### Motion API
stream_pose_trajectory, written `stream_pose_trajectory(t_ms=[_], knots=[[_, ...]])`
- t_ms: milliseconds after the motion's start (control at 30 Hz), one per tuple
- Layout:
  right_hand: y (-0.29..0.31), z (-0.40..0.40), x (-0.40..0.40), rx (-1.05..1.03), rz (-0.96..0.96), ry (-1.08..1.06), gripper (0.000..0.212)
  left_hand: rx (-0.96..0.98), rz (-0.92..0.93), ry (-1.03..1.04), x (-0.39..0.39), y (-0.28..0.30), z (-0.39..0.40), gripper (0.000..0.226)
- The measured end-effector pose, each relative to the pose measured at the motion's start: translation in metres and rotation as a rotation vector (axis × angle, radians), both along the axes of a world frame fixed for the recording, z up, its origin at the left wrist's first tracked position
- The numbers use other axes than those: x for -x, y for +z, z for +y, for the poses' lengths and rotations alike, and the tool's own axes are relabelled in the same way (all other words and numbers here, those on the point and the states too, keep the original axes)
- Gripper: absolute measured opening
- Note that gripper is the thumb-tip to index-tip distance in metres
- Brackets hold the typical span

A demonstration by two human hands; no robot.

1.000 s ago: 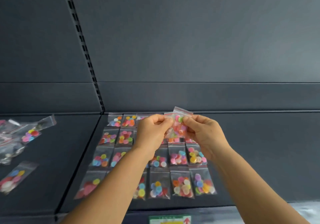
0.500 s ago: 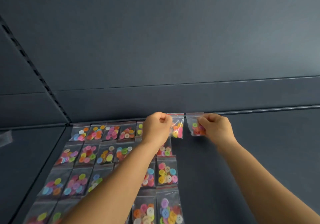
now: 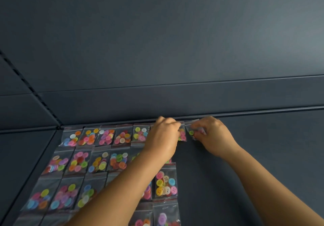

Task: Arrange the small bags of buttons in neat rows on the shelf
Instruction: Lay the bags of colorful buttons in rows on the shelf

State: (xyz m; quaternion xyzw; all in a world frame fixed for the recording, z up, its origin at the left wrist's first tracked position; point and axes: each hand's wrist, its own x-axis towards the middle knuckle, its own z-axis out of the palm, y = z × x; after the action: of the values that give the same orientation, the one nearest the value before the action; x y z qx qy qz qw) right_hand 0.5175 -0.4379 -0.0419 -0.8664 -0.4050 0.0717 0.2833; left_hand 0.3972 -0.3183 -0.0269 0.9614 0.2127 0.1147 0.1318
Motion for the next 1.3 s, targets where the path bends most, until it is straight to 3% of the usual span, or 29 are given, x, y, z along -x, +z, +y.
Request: stream_pose_trajectory(t_ms=[133,767,1000,1300], knots=[[-0.006,-0.002,0.001,0.000,-0.026,0.028,0.015,-0.048,0.073,-0.027,-0.004,-0.014,-0.006,0.032],[-0.005,0.010,0.002,0.018,0.013,0.044,0.017,-0.034,0.014,-0.047,0.002,-0.009,-0.009,0.027],[0.006,0.011,0.016,-0.022,-0.051,0.111,0.028,-0.078,0.044,0.124,0.017,0.002,0.004,0.032],[0.004,0.022,0.026,0.035,-0.083,0.182,0.022,0.000,0.129,0.124,0.024,0.002,0.016,0.026]])
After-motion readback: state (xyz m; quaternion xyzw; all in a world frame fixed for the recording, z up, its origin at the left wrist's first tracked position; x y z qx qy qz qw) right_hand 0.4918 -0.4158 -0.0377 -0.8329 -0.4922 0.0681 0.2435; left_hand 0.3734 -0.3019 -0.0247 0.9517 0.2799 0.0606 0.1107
